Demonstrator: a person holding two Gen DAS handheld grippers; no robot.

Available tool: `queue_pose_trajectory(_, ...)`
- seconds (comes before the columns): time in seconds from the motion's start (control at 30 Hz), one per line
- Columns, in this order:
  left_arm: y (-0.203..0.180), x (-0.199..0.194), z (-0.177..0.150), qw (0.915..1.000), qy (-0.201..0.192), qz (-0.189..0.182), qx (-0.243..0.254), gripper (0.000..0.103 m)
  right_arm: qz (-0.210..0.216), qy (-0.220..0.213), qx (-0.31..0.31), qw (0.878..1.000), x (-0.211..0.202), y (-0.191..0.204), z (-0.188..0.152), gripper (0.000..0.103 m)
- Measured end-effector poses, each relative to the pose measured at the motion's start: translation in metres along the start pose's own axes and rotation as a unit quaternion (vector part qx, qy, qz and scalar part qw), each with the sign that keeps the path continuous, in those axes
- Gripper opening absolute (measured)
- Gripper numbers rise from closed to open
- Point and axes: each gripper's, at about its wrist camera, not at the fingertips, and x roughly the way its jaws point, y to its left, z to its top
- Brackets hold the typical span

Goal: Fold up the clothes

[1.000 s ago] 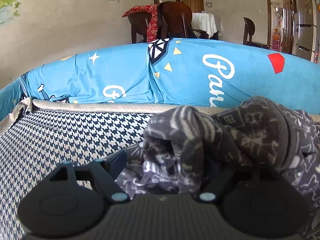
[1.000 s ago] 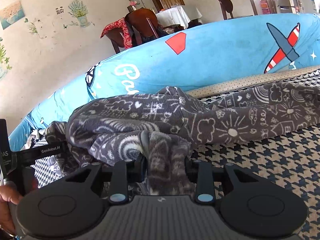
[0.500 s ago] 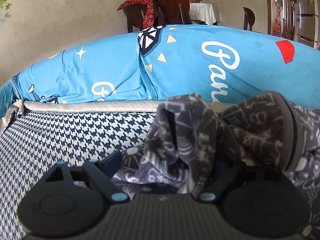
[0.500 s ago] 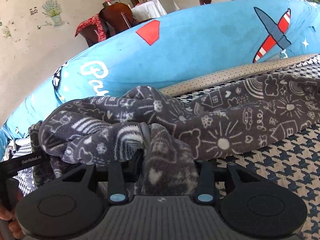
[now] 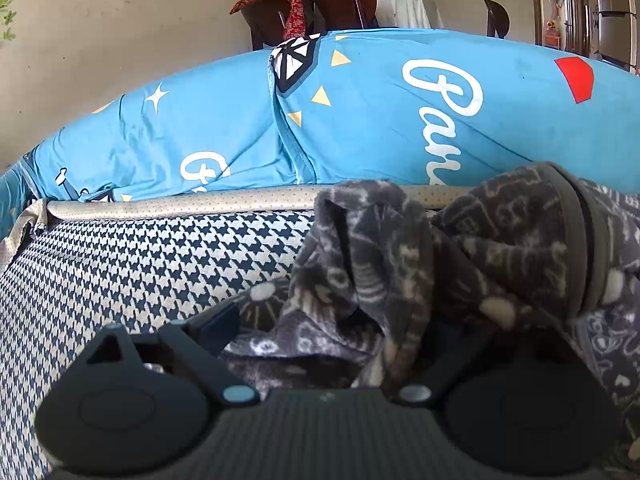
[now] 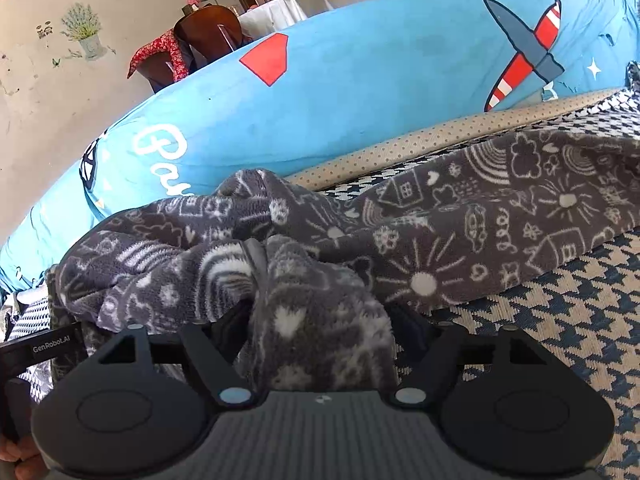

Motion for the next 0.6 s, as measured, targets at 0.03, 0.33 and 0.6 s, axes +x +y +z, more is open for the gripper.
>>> queue_pose_trajectory(0.03, 0.001, -0.003, 0.001, 1.0, -0.002, 0.001, 0.002, 0.097, 0.0, -0.001, -0.005, 1.0, -0.002, 0.001, 0.0, 0.075)
queue_pose_trajectory(0.33, 0.015, -0.052, 0.006, 0.9991, -0.037, -0.021, -0.009, 0.103, -0.023, -0.011, -0.052, 0.998, -0.023, 0.011, 0.002, 0.076)
queue_pose_trajectory(0.6, 0.015, -0.085, -0.005, 0.9972, -0.055, -0.051, 0.001, 0.103, 0.011, -0.045, -0.04, 0.998, -0.065, 0.013, 0.001, 0.076)
